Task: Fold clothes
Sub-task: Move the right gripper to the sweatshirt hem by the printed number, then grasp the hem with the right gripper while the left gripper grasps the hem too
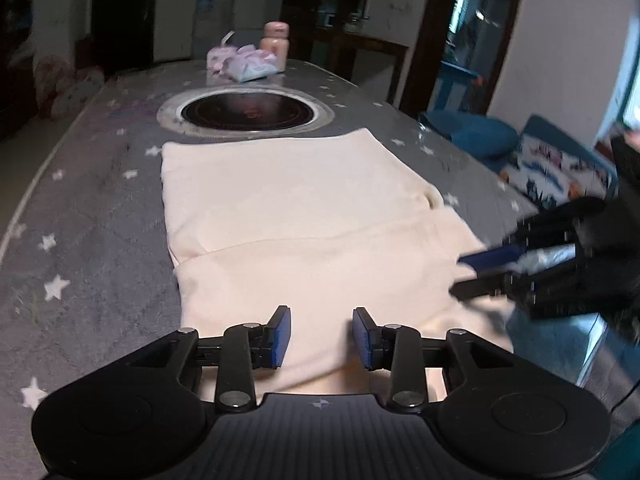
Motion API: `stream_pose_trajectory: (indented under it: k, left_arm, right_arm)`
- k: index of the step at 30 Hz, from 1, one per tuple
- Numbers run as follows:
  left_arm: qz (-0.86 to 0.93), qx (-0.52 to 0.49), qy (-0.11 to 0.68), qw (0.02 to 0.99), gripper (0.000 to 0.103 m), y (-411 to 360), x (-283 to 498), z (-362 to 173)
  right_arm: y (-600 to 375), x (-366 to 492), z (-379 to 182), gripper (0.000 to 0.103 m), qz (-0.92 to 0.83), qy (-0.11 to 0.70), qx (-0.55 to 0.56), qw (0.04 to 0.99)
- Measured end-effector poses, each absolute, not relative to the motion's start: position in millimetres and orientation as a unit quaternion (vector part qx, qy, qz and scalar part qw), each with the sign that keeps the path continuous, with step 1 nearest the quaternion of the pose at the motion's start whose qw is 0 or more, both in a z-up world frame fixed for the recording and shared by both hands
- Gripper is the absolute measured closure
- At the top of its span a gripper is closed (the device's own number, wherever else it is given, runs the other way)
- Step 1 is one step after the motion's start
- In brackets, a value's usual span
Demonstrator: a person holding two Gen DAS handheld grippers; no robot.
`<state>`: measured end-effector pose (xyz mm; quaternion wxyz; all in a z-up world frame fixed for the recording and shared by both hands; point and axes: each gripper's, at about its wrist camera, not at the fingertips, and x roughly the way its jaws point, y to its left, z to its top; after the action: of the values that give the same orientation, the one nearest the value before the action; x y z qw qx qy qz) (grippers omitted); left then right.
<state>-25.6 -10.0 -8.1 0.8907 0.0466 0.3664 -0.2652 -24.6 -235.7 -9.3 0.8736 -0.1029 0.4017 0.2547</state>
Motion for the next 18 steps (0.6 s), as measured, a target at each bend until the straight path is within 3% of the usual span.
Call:
stream_pose_trajectory:
  k: [9, 12, 18]
  left_arm:
    - [-0.291, 0.124, 0.350, 0.882, 0.059, -4.7, -61.0, -5.0]
    - [-0.304, 0.156, 0.346, 0.874, 0.059, -2.6, -74.9, -5.9]
    - [-0.316, 0.238, 0.300, 0.868, 0.059, -24.2, -96.9, -20.0]
  right_arm:
    - [-239.2, -32.7, -7.7, 0.077, 0.256, 0.399, -0.109, 0.874]
    - [-244.4, -39.2, 1.9, 0.068, 0.264, 0.392, -0.108, 0.874]
    - [-248.1, -54.8, 8.4, 0.063, 0.273, 0.391, -0.147, 0.866]
